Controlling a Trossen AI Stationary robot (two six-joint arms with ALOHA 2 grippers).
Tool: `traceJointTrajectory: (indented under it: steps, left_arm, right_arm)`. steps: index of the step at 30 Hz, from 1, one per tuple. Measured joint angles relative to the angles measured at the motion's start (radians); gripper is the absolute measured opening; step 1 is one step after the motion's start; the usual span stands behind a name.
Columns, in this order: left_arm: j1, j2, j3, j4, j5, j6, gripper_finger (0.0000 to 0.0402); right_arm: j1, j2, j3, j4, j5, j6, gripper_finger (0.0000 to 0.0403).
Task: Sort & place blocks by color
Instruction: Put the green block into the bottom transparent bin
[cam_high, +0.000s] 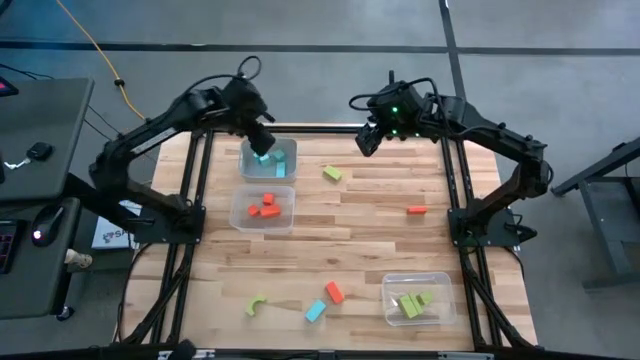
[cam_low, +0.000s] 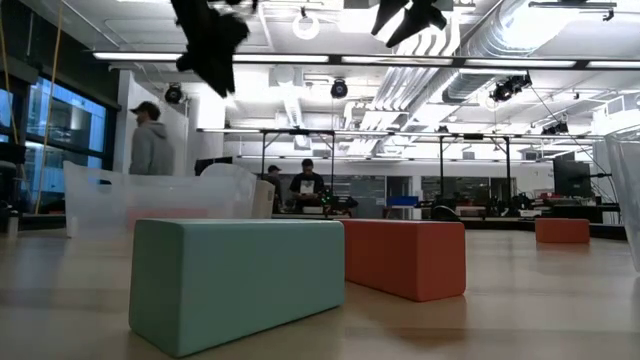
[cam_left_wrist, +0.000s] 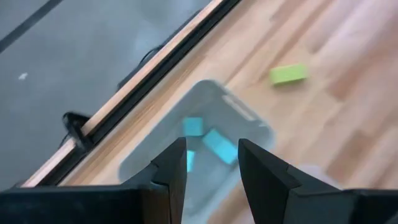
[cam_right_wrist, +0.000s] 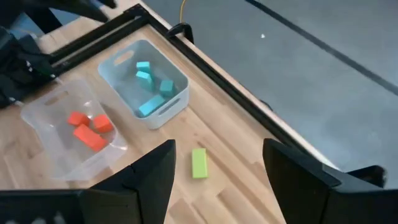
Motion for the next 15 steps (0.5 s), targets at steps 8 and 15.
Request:
traceJointTrajectory:
  steps: [8, 15]
  left_arm:
    - [-0.096, -0.164, 0.0, -0.01, 0.058, -0.028, 0.0117]
    - [-0.165, -0.25, -0.001, -0.027, 0.058, -0.055, 0.0117]
  right_arm:
    - [0.027, 0.0, 0.0, 0.001, 0.006, 0.121, 0.024]
    - [0.018, 0.047, -0.002, 0.077, 0.022, 0.126, 0.0262]
